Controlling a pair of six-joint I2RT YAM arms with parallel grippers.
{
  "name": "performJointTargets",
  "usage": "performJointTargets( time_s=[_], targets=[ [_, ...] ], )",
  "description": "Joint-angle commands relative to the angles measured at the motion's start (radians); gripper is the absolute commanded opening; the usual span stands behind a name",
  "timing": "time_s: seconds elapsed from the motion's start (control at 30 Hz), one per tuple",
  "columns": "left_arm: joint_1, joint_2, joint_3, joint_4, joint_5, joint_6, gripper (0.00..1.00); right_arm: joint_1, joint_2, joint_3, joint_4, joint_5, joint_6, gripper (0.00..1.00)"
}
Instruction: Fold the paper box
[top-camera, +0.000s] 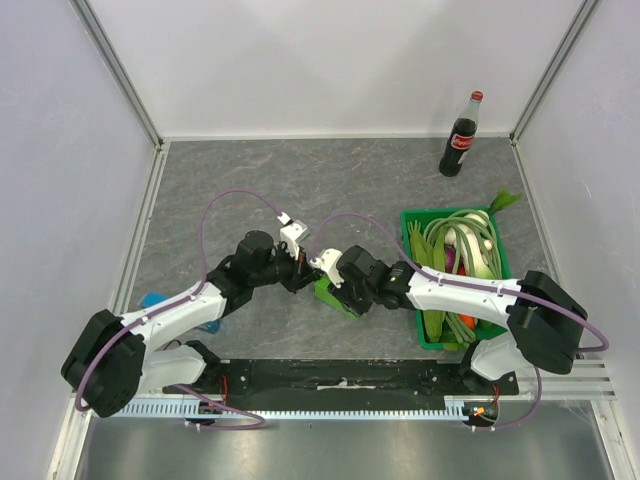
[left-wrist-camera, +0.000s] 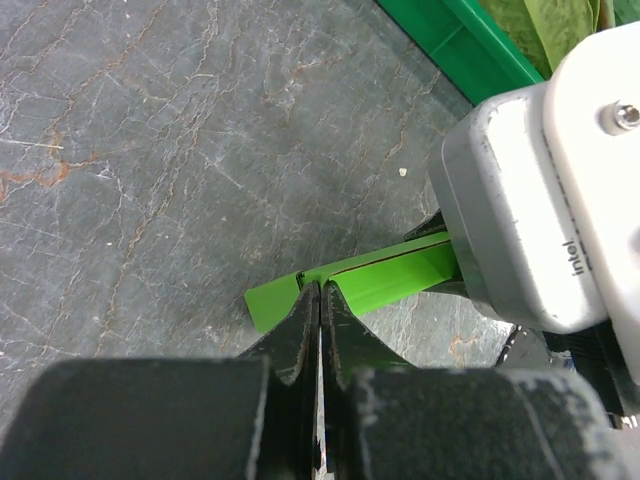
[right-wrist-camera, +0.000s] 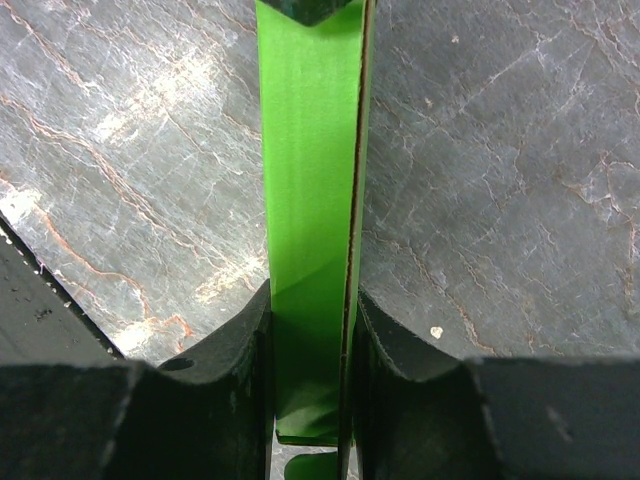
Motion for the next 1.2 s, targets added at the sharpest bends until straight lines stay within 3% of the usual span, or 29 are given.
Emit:
performJointTargets(
  time_s=[0.0,0.4,0.67,0.9,1.1,1.17],
  targets=[
    [-0.024,-0.005,0.003,0.035,-0.013,-0.051,0.02,0.006,0.025,0.01,0.006,0.009,-0.005,0.13],
    [-0.098,-0.073,-0.077,0.036,-0.263,-0.007,0.02,0.007,0.019,0.012,0.011,0.008,-0.008,0.13],
    [-0.119,-0.077,-0.133,0.087,-0.274,-0.096,0.02,0.007,0.029,0.02,0.016,0.011,0.001,0.12],
    [-0.206,-0.112,-0.212,0.176,-0.428,-0.159,0.02,0.01,0.033,0.003,0.057,0.066,0.045,0.13],
    [-0.277,-0.12,-0.244,0.188,-0.565,-0.182,0.02,0.012,0.01,-0.002,0.083,0.127,0.102,0.22],
    [-0.289,-0.117,-0.249,0.188,-0.59,-0.188,0.02,0.012,-0.004,0.007,0.072,0.13,0.116,0.34]
  ],
)
